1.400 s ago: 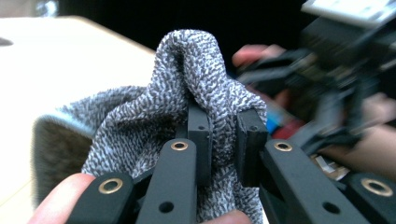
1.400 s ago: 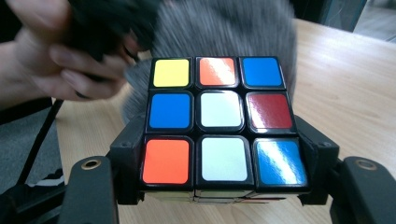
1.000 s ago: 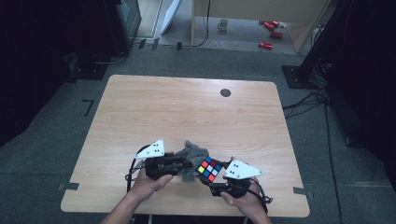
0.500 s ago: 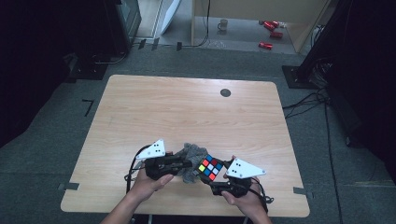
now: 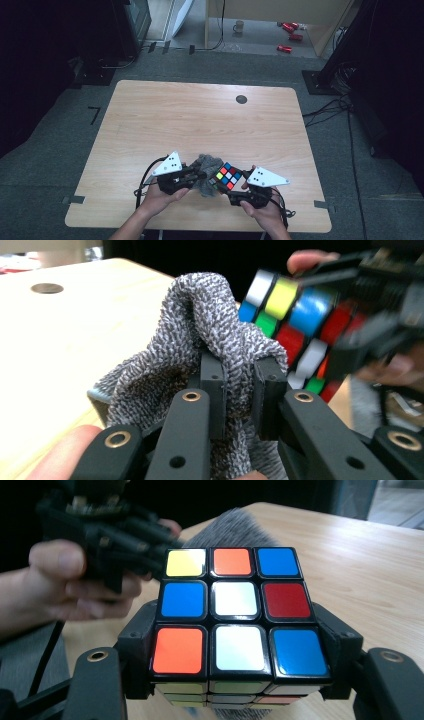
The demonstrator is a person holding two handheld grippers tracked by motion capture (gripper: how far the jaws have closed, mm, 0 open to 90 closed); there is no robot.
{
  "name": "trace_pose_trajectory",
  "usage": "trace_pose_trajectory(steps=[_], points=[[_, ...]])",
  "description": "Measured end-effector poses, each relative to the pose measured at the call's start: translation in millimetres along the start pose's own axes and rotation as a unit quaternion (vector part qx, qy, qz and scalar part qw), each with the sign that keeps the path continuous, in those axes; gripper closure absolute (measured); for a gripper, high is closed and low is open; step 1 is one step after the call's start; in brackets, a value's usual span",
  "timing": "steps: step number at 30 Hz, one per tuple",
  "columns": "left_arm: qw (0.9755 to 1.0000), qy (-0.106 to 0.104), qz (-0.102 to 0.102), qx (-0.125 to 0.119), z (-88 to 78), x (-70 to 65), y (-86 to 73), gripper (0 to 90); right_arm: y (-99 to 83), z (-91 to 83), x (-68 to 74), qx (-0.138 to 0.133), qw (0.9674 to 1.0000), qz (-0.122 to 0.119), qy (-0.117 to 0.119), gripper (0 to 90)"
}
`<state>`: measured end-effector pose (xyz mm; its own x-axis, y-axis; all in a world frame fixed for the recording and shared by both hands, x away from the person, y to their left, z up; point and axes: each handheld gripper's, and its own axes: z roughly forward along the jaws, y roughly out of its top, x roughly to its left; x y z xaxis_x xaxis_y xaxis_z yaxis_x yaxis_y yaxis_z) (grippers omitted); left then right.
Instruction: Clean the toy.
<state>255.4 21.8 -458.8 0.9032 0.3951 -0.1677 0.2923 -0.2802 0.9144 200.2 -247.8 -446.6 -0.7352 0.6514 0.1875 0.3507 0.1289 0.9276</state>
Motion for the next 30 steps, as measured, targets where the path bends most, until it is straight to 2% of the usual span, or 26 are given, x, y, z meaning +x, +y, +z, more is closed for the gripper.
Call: trace_pose_trajectory(steps=[1, 2, 4, 6, 8, 9, 10, 12, 13, 15, 16, 17, 19, 20, 22, 23, 26, 28, 30], points=[[1.0, 0.0, 0.0, 0.0, 0.0, 0.0, 0.0, 80.5, 0.0, 0.0, 0.0, 0.0, 1.0, 0.0, 0.0, 34.5], [1.0, 0.005, 0.005, 0.007, 1.7, -0.8, -1.8, 80.5, 2.4, -4.5, -5.4, -0.023, 0.9993, 0.029, -0.006, 34.5], [0.9997, 0.002, 0.018, 0.014, 6.4, -5.7, -5.4, 80.4, 5.1, -9.4, -10.4, -0.047, 0.997, 0.061, -0.01, 34.5], [0.9994, -0.023, 0.024, 0.001, 9.3, -13.2, -4.7, 80.3, 7.1, -13.1, -12.9, -0.064, 0.9939, 0.089, -0.013, 34.5], [0.9988, -0.04, 0.023, -0.017, 9.3, -17.6, -2.6, 80.2, 7.4, -13.5, -12.6, -0.071, 0.9918, 0.105, -0.014, 34.5], [0.9983, -0.049, 0.018, -0.026, 8.8, -18.7, -1.4, 80.1, 7.0, -12.5, -12.2, -0.072, 0.9909, 0.113, -0.014, 34.5], [0.9983, -0.048, 0.015, -0.03, 8.1, -19.0, -0.5, 80.1, 6.3, -11.3, -11.4, -0.072, 0.9902, 0.119, -0.015, 34.5], [0.9989, -0.032, 0.002, -0.035, 6.2, -16.3, 0.2, 79.9, 3.8, -9.4, -11.1, -0.077, 0.9875, 0.137, -0.013, 34.5], [0.9989, -0.024, -0.014, -0.039, 5.3, -12.7, 0.2, 79.7, 2.4, -8.2, -11.4, -0.076, 0.9868, 0.143, -0.012, 34.5], [0.9979, -0.018, -0.041, -0.046, 4.8, -4.7, -1.3, 79.8, 0.0, -6.4, -10.7, -0.07, 0.9864, 0.148, -0.016, 34.5], [0.9971, -0.028, -0.054, -0.046, 6.5, -3.2, -2.3, 79.8, -0.3, -5.6, -10.5, -0.069, 0.9861, 0.15, -0.016, 34.5], [0.9969, -0.037, -0.056, -0.041, 8.4, -4.2, -2.7, 79.8, 0.3, -4.8, -9.9, -0.072, 0.9858, 0.151, -0.016, 34.5], [0.9982, -0.046, -0.031, -0.022, 15.8, -15.1, -4.0, 79.7, 2.1, -3.9, -8.7, -0.077, 0.985, 0.153, -0.019, 34.5], [0.9991, -0.039, -0.014, -0.012, 19.3, -21.7, -4.2, 79.7, 2.6, -3.5, -8.4, -0.08, 0.9848, 0.153, -0.019, 34.5], [0.9999, -0.011, -0.001, -0.002, 22.2, -26.9, -3.0, 79.7, 2.9, -3.0, -8.0, -0.079, 0.9851, 0.151, -0.025, 34.5], [0.9999, 0.004, -0.012, -0.008, 20.0, -23.8, -2.1, 79.6, 2.0, -2.9, -7.8, -0.074, 0.9852, 0.151, -0.03, 34.5], [0.9981, 0.022, -0.049, -0.028, 10.6, -10.4, -0.8, 79.4, -1.2, -1.8, -9.0, -0.066, 0.9854, 0.155, -0.024, 34.5], [0.9984, 0.014, -0.05, -0.023, 10.8, -10.8, -0.8, 79.5, -1.2, -0.2, -8.0, -0.064, 0.9853, 0.157, -0.019, 34.5], [0.9996, 0.009, -0.026, -0.008, 17.1, -21.0, -2.1, 79.4, 0.1, 1.1, -8.2, -0.067, 0.9853, 0.156, -0.021, 34.5]])
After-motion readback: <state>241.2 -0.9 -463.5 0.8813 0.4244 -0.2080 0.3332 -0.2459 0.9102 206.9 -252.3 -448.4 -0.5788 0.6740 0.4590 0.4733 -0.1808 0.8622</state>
